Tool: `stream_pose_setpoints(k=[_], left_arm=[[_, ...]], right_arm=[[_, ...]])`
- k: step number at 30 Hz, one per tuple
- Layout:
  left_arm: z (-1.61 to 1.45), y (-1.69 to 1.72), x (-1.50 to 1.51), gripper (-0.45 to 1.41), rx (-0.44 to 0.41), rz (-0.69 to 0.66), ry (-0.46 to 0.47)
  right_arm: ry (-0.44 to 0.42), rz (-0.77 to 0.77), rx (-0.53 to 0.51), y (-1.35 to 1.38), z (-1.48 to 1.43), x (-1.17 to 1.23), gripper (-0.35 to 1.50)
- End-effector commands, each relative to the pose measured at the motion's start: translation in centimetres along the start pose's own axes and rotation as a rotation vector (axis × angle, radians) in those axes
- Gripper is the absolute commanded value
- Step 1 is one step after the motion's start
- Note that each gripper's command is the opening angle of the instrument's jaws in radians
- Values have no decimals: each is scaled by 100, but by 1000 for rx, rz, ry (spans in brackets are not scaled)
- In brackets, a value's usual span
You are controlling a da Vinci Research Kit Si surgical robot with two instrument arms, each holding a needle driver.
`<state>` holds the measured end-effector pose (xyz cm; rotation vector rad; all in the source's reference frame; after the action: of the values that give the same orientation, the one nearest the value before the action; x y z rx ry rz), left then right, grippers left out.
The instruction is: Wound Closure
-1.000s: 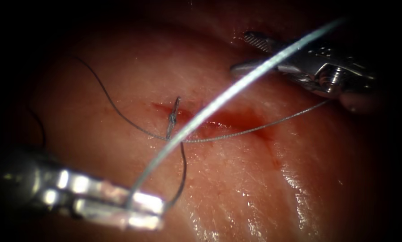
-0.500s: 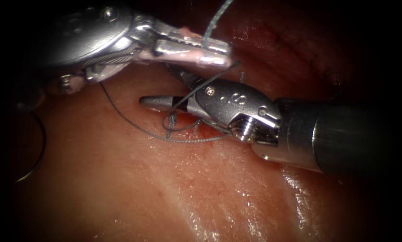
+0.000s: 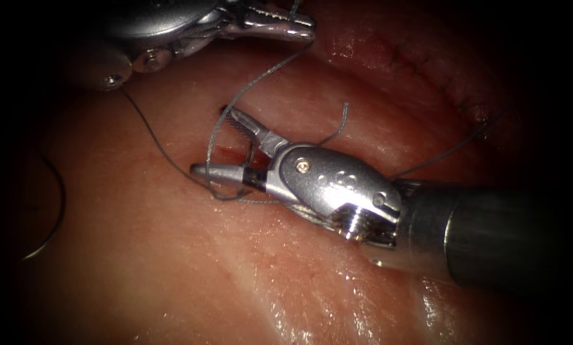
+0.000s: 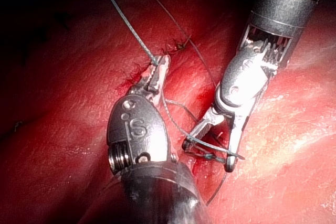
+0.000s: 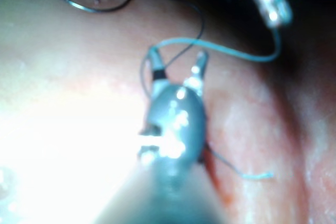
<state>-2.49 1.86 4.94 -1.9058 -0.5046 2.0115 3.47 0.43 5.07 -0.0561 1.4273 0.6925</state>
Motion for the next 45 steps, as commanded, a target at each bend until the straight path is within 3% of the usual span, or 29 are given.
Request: stream_pose_setpoints(k=[1,10,19,24,29,39,45], left_arm=[[8,-3,-10,-45,-1,-1,1],[14,-7,-2,-45,-9,-9,8],[14,-29,-12,-45,-17,-7,12],[8,-41,-19,-45,-20,-5,11],[7,-51,-48,-45,-20,19,5],[3,-47,-133,-45,-42,38,-6],[-10,-34,-147,-45,-33,37,32]], right_arm=[[1,-1,1,2,9,-14,128],[17,7,33,-6,28,-29,128],[52,20,120,-35,47,-29,128],[97,31,146,-42,40,-21,128],[148,44,143,-42,23,-10,128],[201,70,41,-18,-9,3,128],[223,88,-131,12,-42,7,128]])
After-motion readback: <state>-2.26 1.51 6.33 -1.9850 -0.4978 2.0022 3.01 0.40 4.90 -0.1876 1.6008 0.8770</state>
